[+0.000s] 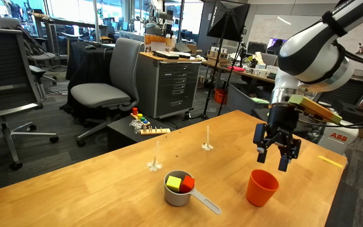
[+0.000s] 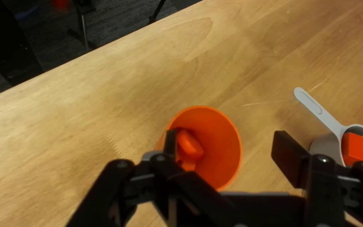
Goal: Put the three blocks in the gray cup then put the orange disks in the orange cup
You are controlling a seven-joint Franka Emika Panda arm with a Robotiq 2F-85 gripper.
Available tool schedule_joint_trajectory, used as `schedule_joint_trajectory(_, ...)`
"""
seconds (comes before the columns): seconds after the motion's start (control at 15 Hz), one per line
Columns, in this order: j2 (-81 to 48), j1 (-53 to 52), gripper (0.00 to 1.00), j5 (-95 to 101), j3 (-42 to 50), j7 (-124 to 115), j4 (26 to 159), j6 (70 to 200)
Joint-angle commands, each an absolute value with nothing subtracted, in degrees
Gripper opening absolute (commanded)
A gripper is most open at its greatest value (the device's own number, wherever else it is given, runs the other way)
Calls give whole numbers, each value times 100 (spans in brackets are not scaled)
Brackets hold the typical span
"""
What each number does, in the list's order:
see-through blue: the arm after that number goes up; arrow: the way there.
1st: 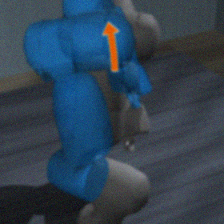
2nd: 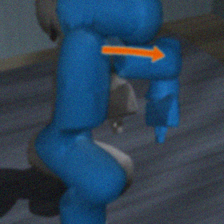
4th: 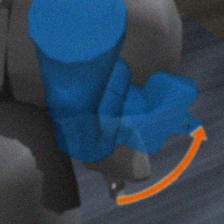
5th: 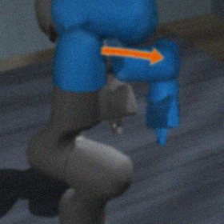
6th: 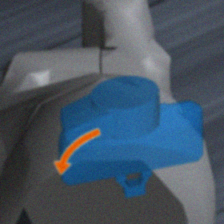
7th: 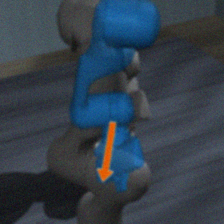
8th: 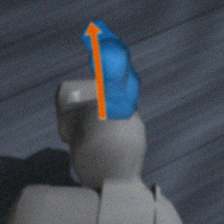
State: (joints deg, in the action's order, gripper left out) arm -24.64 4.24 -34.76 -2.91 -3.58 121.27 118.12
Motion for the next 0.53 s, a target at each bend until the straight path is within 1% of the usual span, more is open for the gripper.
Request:
schedule_joint_trajectory(0.0, -2368, 431, 100, -3490, -147, -346, 12192, 11811)
schedule_joint_trajectory(0.47, -2604, 327, 100, -2627, 409, -1145, 12066, 12702)
